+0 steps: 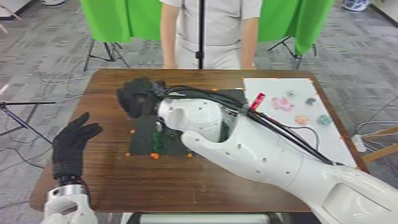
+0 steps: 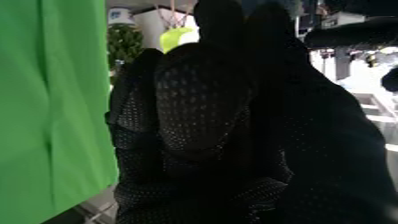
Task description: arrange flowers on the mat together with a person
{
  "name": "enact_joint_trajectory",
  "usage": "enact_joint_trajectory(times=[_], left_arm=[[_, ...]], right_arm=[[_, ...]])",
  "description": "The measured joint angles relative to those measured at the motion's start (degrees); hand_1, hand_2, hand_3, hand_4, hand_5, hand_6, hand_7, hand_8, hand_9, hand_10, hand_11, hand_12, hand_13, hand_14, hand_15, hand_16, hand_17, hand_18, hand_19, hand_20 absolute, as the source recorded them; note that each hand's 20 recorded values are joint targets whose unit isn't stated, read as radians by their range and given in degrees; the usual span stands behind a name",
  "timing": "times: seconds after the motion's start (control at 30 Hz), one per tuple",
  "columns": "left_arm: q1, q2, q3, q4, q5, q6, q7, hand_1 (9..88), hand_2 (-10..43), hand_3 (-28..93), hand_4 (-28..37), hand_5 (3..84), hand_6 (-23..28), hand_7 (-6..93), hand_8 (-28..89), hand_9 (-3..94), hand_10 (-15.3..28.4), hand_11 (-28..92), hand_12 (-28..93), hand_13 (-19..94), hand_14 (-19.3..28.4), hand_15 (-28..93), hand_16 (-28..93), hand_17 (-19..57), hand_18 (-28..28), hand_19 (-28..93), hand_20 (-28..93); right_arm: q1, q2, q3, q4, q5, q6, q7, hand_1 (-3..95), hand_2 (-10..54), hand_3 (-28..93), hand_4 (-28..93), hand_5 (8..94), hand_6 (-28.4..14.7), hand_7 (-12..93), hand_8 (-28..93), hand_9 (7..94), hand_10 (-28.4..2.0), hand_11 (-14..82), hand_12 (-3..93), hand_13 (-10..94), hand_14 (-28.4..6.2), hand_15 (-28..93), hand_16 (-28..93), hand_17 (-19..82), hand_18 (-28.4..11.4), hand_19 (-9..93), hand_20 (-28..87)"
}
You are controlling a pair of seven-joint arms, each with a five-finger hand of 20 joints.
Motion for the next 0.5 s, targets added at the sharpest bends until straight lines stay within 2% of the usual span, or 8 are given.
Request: enact_joint_trajectory(times=[0.03, 0.07, 0.1, 0.3, 0.5], left_arm=[[-0.22, 0.01, 0.18, 0.02, 0.03, -0.04, 0.0, 26.4, 13.9, 60, -21.2, 48.1, 6.1, 10.5, -8, 52.7, 15.0, 24, 12, 46, 20.6, 26, 1, 11.6, 13.6, 12, 24], [-0.5, 0.01, 0.42, 0.06, 0.08, -0.12, 0.0, 26.5, 14.0, 59, -20.2, 47.7, 6.3, 10.2, -8, 52.2, 14.7, 24, 12, 46, 20.6, 26, 1, 11.6, 13.7, 12, 24], [-0.74, 0.01, 0.62, 0.09, 0.12, -0.17, 0.0, 26.7, 13.6, 59, -19.6, 47.4, 6.5, 10.0, -8, 51.2, 14.5, 25, 11, 46, 20.6, 26, 1, 11.6, 13.7, 12, 24], [-1.82, 0.01, 1.62, 0.22, 0.21, -0.61, -0.08, 26.7, 12.7, 61, -18.4, 45.2, 8.5, 6.8, -7, 45.3, 13.4, 26, 8, 45, 20.2, 27, 0, 11.3, 13.9, 13, 23], [-2.14, 0.01, 1.94, 0.25, 0.35, -1.13, -0.16, 26.3, 10.9, 63, -18.0, 44.4, 9.3, 5.8, -7, 41.6, 13.1, 28, 6, 44, 19.2, 26, -1, 11.3, 13.9, 13, 23]], right_arm=[[-0.19, -0.4, 0.0, 0.48, -0.44, -0.21, -0.14, 78.3, -9.5, 8, 6, 83.0, 12.8, 18, 7, 92.0, -2.6, 3.8, 28.2, 94, 0.6, 52, 24, 56, -13.3, 78, 34], [-0.49, -0.82, 0.0, 0.98, -1.16, -0.54, -0.31, 85.9, -9.5, -16, 24, 82.4, 13.3, 18, 8, 91.9, -2.3, 3.1, 28.6, 94, 0.6, 52, 24, 56, -13.4, 78, 33], [-0.8, -1.12, 0.01, 1.39, -1.91, -0.77, -0.43, 88.5, -9.5, -26, 32, 82.0, 13.6, 18, 8, 91.8, -2.2, 2.6, 28.6, 94, 0.5, 51, 24, 56, -13.3, 78, 33], [-2.76, -2.84, 0.68, 4.95, -4.47, -1.92, -0.56, 85.8, -9.5, -28, 34, 80.5, 14.0, 16, 7, 90.1, -2.7, 2.2, 28.0, 94, 0.4, 50, 24, 56, -13.6, 78, 33], [-4.17, -3.21, 0.99, 6.66, -5.26, -2.97, -0.3, 83.9, -9.5, -28, 34, 78.9, 13.4, 15, 6, 89.3, -3.1, 2.1, 27.6, 94, 0.4, 49, 25, 55, -13.6, 77, 34]])
